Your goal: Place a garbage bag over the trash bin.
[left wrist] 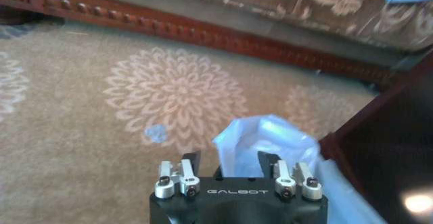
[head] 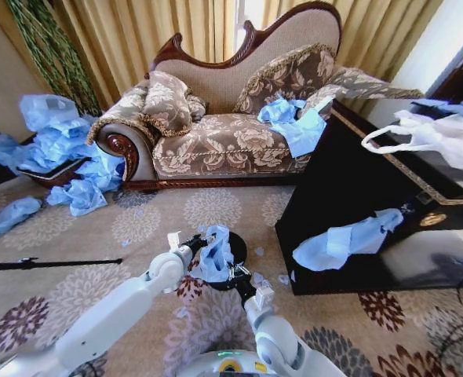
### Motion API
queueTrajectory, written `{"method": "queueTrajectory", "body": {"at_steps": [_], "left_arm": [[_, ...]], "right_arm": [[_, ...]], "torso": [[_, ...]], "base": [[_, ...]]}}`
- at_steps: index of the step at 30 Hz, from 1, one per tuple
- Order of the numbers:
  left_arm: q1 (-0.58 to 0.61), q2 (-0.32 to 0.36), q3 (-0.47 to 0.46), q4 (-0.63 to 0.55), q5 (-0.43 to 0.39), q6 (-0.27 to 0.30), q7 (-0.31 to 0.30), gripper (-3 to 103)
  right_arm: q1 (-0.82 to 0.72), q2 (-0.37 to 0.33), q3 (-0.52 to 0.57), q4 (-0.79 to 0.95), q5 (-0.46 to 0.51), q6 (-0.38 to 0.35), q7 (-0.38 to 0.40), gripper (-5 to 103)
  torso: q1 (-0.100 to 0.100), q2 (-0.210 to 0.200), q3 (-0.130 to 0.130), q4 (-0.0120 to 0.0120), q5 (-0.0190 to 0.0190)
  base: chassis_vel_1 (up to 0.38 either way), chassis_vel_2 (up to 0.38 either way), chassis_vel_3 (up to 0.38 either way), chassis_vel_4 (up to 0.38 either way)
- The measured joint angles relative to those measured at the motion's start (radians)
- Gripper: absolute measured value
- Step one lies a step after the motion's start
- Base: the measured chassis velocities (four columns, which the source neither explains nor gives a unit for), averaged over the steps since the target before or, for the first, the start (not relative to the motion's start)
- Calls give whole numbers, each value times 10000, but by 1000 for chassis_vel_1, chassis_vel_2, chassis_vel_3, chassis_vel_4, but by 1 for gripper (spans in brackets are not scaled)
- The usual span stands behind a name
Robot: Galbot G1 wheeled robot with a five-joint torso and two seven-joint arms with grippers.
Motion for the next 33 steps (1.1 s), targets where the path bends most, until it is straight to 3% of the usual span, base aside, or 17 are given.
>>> {"method": "queueTrajectory", "body": {"at_steps": [5,7,10,14,15,22,26,33], "left_arm": [[-16,-85,3,314,138,237,-52,39],[-41,-108,4,348,132,250,-52,39],[-146,-148,54,451,97,268,-117,23],[-213,-174,97,585,110,239,-157,12],[-258,-201,105,645,121,150,-169,3],[-370,-239,53,916,156,-276,-148,0],[-211,-269,-138,1055,171,-578,-440,0],[523,-32,-791,691,175,-435,-849,0]], "right_arm": [[-58,-8,-111,96,-54,0,0,0],[-57,-9,-123,100,-65,0,-1,0],[-43,-26,-159,125,-78,0,0,0],[-45,-30,-168,132,-89,1,0,0],[-60,-36,-169,136,-105,1,0,0],[-60,-13,-110,39,-261,150,15,0],[-67,27,7,-165,-390,272,43,0],[-76,169,189,-591,-602,459,125,0]], "torso": [[0,0,-1,0,-1],[0,0,-1,-1,-1],[0,1,-1,-3,0],[0,0,-1,-2,-1],[0,1,-1,-2,-1],[0,2,-1,-2,0],[0,2,-1,-3,-1],[0,2,-1,-1,-2]], "base": [[0,0,0,0],[0,0,0,0],[0,0,0,0],[0,0,0,0],[0,0,0,0],[0,0,0,0],[0,0,0,0],[0,0,0,0]]}}
